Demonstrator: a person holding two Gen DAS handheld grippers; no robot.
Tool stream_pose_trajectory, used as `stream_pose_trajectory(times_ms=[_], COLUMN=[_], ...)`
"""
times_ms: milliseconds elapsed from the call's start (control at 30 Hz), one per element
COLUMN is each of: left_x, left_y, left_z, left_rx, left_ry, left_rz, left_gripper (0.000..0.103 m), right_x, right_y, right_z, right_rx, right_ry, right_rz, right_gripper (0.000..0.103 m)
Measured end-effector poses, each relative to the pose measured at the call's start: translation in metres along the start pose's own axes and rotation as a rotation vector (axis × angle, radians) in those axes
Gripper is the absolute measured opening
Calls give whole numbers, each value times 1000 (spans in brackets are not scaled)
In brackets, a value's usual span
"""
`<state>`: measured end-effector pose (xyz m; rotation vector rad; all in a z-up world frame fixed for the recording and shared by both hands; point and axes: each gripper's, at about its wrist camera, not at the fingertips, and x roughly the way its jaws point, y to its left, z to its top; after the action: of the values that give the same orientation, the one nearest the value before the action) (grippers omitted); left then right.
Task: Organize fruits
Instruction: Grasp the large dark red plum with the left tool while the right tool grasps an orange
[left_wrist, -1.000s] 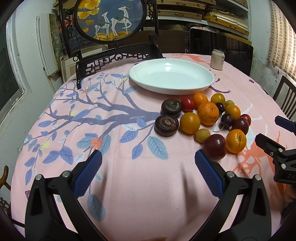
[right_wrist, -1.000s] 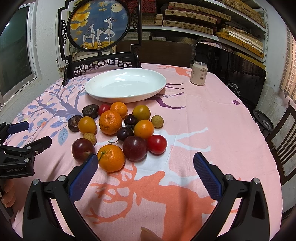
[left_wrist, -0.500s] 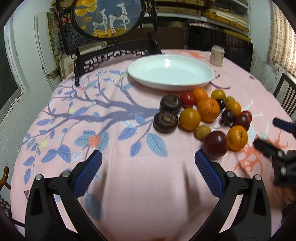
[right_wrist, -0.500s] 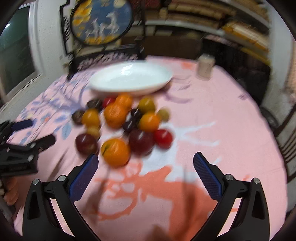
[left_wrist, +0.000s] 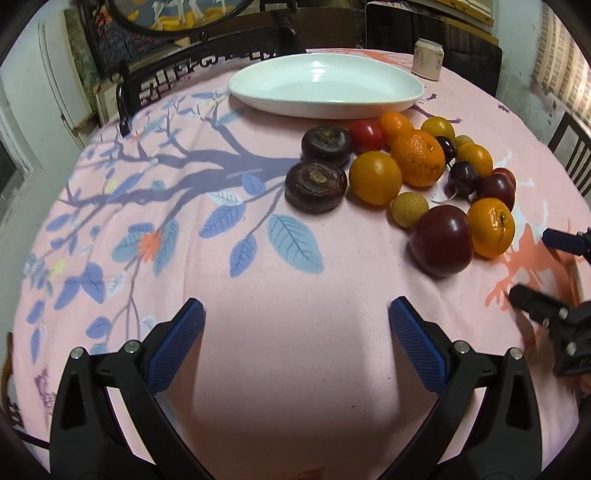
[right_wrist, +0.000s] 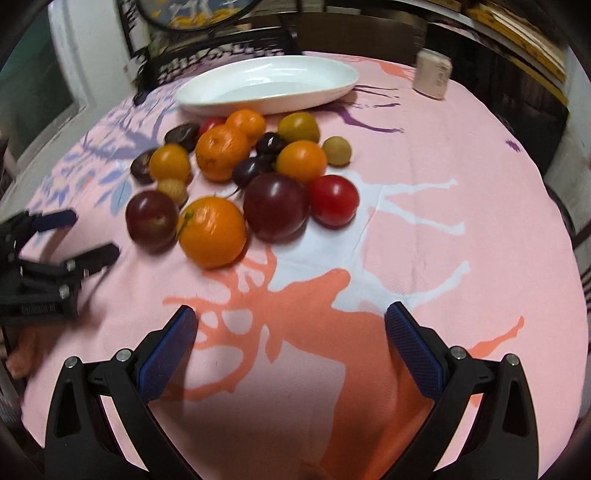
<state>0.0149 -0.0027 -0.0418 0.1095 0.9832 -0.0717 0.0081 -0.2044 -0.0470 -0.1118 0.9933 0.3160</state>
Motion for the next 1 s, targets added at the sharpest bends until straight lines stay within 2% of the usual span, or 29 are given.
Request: stream_pose_trajectory(times_ms=[67,200,267,333,467,533,700,833,1000], left_x=[1,-1,-7,-20,-28,-24,-7,-2,5], left_y=[4,1,-3,-14,-41,-50,-60,-62,-67], left_z=[0,1,3,5,9,12,18,25,33], left_rx=[-23,-6,7,51,179,211,253,254,255], left_ry=[6,3,-15,-70,-118,-97,-38,-37,-43], left_rz=[-30,-19,-77,-134,-148,-201,-249,-281,-268], left_gripper=[101,101,101,101,101,95,63,60,60], right_x=[-1,-3,-5,-7,-13,-18,-32,-34,-33], right_y=[-1,-1,-3,-6,-12,-19,-26,-27,-27], right_z=[-2,-5,-4,-2,-1,-1,-2,-2,-2], right_rx=[-36,-89,-69,-41,-6,28,57,55,57], right_ry=[5,9,-3,-22,-50,-77,-147,-163,-163], right_rz=[15,36,46,117,175,196,190,187,188], right_gripper=[102,102,102,102,102,102,102,102,102])
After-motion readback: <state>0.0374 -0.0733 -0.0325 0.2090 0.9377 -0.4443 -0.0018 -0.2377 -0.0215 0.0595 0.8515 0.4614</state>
